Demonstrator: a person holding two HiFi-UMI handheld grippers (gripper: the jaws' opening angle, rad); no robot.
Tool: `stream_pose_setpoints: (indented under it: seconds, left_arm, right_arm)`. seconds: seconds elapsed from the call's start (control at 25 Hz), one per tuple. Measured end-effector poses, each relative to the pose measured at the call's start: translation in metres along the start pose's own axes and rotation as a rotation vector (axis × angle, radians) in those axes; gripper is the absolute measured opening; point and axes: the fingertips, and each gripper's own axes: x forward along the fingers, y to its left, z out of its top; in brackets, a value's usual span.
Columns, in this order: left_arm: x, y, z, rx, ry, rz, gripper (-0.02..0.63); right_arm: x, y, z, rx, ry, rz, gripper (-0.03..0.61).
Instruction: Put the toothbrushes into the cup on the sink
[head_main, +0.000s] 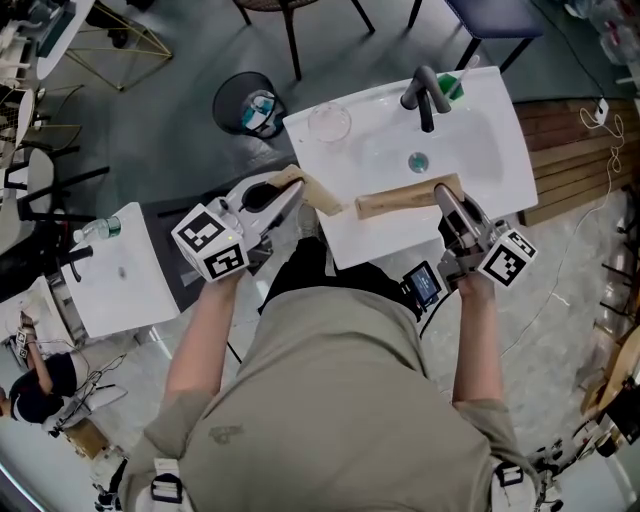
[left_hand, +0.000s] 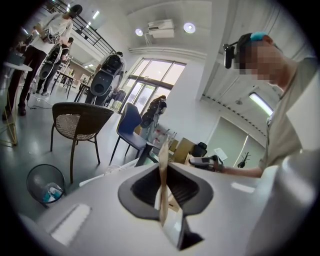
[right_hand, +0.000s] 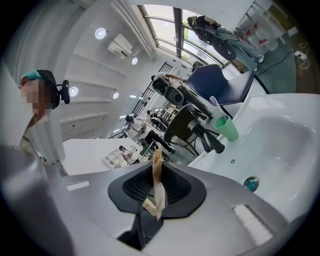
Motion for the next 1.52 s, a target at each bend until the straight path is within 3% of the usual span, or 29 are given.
stream_pose_setpoints:
  seconds: [0.36,1.04,1.52]
  left_arm:
    - [-0.003,0.017,0.004,0.008,0.012,-0.046,0.037]
    - [-0.022,0.097,0.034,-0.019,0.013,-0.143,0.037]
    - [-0.033,0.117,0.038,-0.029,0.023,-0.166,0.037]
  right_arm:
    - [0.014,0.005,0.006,0.000,-0.046,-0.045,0.052]
    - [0.096,0.036,0.028,-0.072,-0.106,-0.136,0.052]
    - [0.116,0.030,0.044,-0.097,-0.174,-0.208,0.052]
